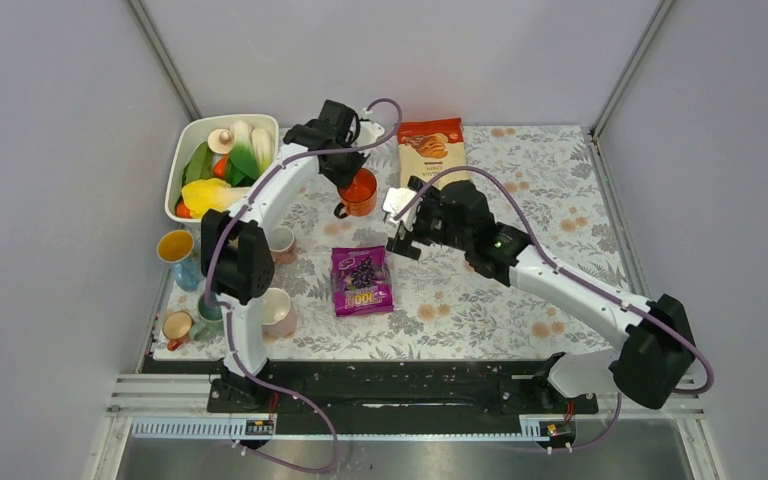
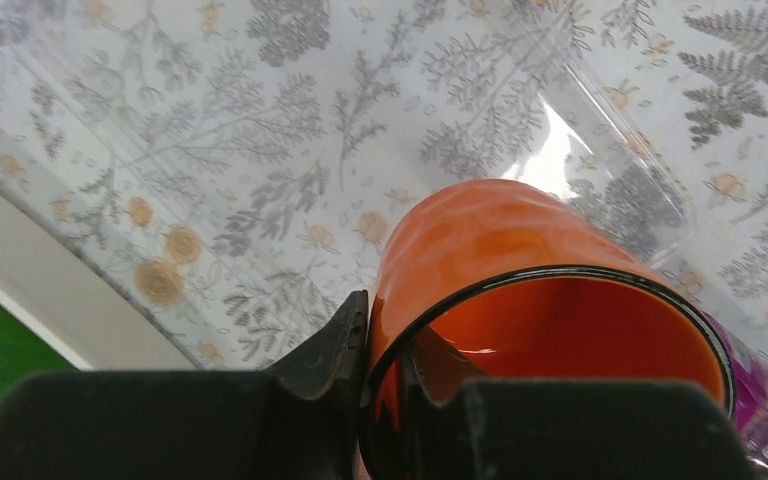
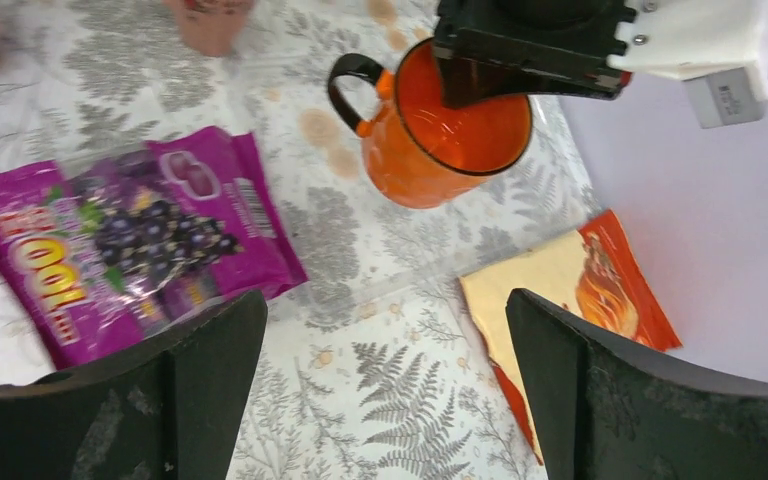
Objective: Turn the mug right side up
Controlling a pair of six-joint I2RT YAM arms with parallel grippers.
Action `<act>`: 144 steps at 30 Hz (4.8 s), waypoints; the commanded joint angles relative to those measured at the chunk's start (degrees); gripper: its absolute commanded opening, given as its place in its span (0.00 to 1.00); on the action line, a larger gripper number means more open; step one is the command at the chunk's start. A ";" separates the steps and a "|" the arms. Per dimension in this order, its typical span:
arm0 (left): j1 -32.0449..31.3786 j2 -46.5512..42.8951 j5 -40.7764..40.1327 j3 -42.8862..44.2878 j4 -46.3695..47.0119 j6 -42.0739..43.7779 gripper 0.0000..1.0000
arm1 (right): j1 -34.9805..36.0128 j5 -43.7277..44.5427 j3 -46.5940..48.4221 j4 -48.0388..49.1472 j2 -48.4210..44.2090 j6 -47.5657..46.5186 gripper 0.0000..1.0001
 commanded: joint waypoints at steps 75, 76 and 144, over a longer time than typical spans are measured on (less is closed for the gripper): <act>24.65 -51.94 12.54 -44.74 -17.95 29.19 0.92 | 0.01 -13.98 -10.16 1.11 -12.53 21.38 1.00; 28.74 -53.11 12.16 -45.84 -18.85 31.89 0.92 | 0.06 -14.75 -10.56 1.16 -12.53 22.33 0.99; -11.84 -59.00 0.83 -54.25 -18.48 2.95 0.94 | -4.22 8.58 -20.99 10.25 -9.63 53.39 0.96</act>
